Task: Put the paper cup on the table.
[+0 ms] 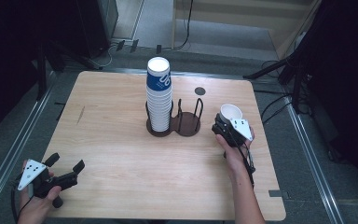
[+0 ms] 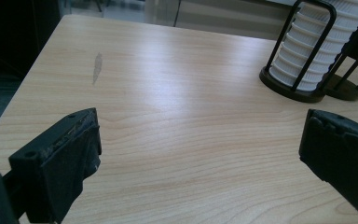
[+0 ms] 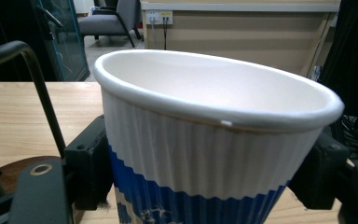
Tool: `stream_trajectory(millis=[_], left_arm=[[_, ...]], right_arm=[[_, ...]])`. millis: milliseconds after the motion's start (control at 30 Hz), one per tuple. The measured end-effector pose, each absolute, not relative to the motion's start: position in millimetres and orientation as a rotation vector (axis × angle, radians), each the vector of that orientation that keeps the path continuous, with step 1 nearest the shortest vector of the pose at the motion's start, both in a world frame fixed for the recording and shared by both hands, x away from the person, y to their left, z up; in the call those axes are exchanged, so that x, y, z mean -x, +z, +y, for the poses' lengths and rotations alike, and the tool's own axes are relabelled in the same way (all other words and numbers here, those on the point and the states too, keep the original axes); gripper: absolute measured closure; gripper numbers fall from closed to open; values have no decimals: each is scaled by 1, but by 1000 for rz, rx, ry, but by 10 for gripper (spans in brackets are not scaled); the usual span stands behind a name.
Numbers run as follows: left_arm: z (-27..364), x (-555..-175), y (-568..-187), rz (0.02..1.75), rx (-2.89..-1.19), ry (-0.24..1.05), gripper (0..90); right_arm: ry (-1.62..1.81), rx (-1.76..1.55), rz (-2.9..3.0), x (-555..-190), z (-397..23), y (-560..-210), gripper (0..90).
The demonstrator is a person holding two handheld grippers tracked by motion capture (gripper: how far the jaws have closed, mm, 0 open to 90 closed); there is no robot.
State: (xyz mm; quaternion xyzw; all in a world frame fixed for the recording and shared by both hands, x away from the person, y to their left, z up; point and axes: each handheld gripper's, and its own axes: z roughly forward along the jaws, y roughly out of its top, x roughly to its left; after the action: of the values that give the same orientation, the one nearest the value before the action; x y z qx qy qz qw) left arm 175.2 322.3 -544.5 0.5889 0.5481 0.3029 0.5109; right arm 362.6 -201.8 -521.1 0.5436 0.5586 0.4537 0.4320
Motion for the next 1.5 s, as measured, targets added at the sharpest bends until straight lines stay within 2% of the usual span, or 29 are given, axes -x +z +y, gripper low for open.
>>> stream_trajectory(millis=[1500], left_arm=[[320, -175, -545, 1287, -1449, 751, 0]], right_arm=[[1040, -1379, 1497, -365, -208, -543, 198]])
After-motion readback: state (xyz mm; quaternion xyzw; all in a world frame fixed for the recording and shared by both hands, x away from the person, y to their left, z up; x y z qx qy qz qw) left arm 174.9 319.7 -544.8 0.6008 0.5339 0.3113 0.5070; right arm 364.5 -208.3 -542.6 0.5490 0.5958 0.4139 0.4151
